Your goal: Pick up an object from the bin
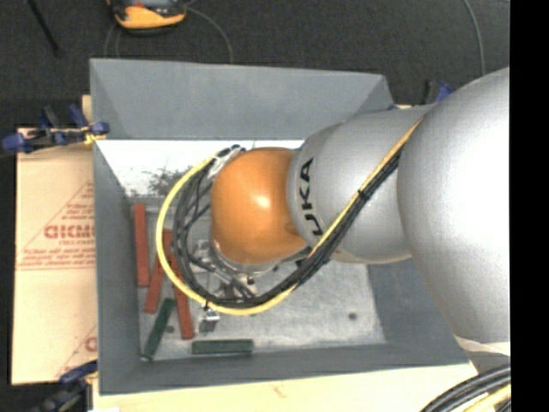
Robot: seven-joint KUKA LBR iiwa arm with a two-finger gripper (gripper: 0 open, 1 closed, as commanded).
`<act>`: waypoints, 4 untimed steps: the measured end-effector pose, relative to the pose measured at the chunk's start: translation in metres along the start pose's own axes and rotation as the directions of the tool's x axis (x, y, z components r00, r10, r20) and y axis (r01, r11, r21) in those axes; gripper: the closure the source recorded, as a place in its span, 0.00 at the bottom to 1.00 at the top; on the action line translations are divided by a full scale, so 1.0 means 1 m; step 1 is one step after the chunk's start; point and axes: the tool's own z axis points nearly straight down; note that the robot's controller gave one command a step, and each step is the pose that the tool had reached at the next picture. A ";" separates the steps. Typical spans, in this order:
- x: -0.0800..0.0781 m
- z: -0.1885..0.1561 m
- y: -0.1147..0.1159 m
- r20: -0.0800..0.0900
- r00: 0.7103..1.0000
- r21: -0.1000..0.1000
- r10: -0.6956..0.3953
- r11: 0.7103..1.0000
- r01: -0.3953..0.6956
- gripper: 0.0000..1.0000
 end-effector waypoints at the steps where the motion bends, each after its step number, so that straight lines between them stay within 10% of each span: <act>1: -0.006 0.038 0.008 -0.007 1.000 0.002 -0.028 1.000 0.028 0.00; 2: 0.021 0.056 0.007 -0.003 0.884 0.002 -0.467 0.884 0.467 1.00; 4: 0.007 0.057 0.004 -0.018 0.845 -0.008 -0.535 0.845 0.535 1.00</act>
Offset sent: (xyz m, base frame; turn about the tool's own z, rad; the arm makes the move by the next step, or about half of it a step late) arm -0.0264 0.0058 -0.0674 -0.4898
